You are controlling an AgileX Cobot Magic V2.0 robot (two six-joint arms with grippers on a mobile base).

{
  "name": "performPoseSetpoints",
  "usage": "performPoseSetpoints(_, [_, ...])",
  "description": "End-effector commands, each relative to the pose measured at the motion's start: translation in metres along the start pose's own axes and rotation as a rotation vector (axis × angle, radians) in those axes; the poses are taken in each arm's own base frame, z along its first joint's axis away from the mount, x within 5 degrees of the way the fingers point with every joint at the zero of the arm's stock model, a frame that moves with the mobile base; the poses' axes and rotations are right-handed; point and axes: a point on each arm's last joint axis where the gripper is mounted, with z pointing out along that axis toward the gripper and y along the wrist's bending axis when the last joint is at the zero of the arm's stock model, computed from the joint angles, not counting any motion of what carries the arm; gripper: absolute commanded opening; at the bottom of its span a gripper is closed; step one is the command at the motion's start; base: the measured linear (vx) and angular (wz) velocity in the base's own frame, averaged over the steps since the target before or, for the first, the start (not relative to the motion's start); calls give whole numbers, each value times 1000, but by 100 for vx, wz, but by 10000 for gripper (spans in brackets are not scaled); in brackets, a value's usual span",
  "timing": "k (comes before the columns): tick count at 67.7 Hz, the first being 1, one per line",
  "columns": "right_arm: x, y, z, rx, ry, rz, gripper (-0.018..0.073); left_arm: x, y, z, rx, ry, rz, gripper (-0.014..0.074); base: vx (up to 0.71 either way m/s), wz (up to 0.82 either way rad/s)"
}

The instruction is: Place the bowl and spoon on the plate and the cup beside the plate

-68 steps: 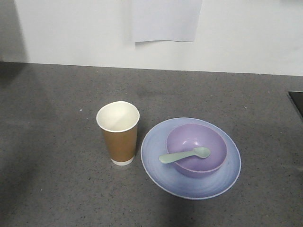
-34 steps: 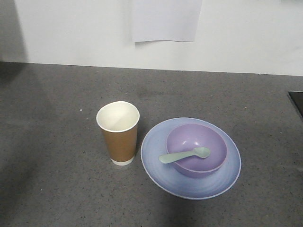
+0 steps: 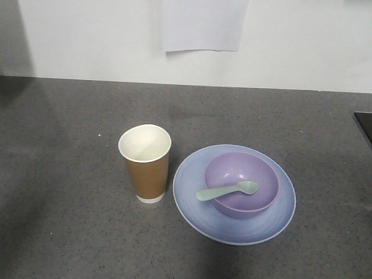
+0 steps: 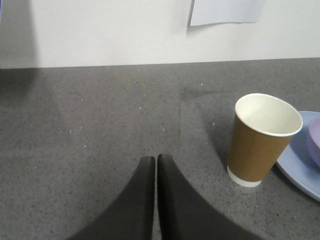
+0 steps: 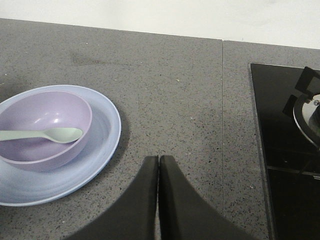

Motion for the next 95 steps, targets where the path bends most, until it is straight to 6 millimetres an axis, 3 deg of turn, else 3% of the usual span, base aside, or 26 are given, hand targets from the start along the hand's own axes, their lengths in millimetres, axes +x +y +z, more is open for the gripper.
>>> performPoseSetpoints(1, [-12, -1, -3, 11, -84, -7, -11, -10, -3, -7, 48, -165, 23, -8, 0, 0])
performPoseSetpoints(9, [-12, -1, -3, 11, -84, -7, -11, 4, -3, -6, 83, -297, 27, -8, 0, 0])
performPoseSetpoints(23, [-12, -1, -3, 11, -84, -7, -11, 48, 1, 3, 86, -447, 15, -6, 0, 0])
performPoseSetpoints(34, [-12, -1, -3, 11, -84, -7, -11, 84, 7, 8, 52, -495, -20, -6, 0, 0])
performPoseSetpoints(50, [-12, -1, -3, 11, -82, -7, -11, 118, 14, 14, -12, -511, -37, -6, 0, 0])
performPoseSetpoints(71, [-12, -1, -3, 11, -83, -7, -11, 146, 20, 29, -52, -505, -54, -6, 0, 0])
performPoseSetpoints(95, [-12, -1, -3, 11, -83, -7, -11, 147, 20, 29, -61, -497, -14, -6, 0, 0])
